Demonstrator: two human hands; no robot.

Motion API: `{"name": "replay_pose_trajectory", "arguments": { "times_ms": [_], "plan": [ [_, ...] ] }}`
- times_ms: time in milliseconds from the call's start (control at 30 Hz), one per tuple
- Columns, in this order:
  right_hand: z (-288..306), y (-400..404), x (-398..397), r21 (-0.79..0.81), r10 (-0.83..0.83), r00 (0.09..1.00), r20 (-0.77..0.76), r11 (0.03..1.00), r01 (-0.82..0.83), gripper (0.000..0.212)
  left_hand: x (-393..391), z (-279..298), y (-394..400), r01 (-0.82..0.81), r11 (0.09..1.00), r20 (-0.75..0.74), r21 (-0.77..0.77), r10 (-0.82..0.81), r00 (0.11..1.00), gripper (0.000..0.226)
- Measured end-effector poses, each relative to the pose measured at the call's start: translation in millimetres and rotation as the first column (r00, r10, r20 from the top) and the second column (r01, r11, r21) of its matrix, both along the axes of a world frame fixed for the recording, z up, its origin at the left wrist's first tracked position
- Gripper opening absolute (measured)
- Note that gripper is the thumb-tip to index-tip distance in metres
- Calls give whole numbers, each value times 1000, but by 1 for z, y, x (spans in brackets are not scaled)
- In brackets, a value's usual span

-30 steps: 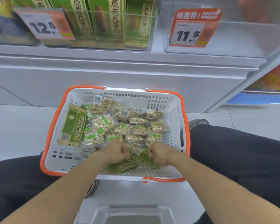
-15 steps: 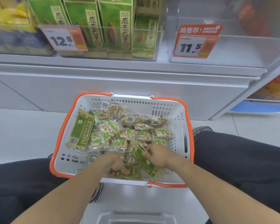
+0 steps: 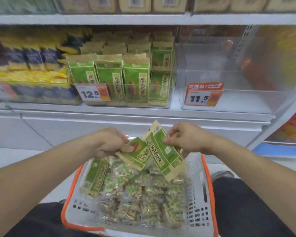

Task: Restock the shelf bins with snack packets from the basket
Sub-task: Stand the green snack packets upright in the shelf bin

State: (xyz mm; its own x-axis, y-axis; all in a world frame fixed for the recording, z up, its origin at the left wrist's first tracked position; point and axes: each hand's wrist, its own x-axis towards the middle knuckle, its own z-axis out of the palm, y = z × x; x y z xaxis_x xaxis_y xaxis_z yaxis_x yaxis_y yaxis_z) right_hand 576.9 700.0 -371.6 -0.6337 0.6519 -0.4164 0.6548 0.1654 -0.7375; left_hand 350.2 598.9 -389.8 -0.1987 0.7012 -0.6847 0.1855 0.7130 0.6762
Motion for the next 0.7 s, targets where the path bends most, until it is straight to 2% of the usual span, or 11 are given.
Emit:
{"name": "replay_pose_trajectory", "arguments": {
  "times_ms": [67, 133, 167, 267, 400, 567, 633, 700],
  "plan": [
    [34, 6, -5, 94, -7, 999, -41, 996, 11, 21, -14, 21, 4, -66, 992, 56, 104, 60, 997, 51],
    [55, 7, -12, 279, 6, 998, -55, 960, 9, 14, -25, 34, 2, -95, 982, 113, 161, 78, 991, 72],
    [59, 6, -16, 379, 12, 997, -81, 925, 19, 10, -30, 39, 1, -87, 980, 146, 181, 61, 987, 73],
    [52, 1, -30, 607, 98, 972, -212, 793, 52, 11, -39, 44, -4, -67, 971, 236, 231, 11, 972, 50],
    [38, 5, -48, 736, 369, 882, -293, 676, -39, 22, -54, 45, -4, -126, 950, 350, 285, 19, 936, 42],
    [19, 20, -53, 796, 497, 812, -307, 601, -67, 29, -69, 46, -4, -264, 934, 601, 239, 71, 796, 40],
    [11, 22, -53, 817, 536, 779, -326, 574, -53, 25, -66, 47, -1, -235, 936, 592, 263, 36, 805, 32],
    [8, 23, -56, 830, 571, 747, -340, 556, -47, 18, -56, 46, 2, -173, 944, 510, 281, 6, 860, 45]
  ]
}}
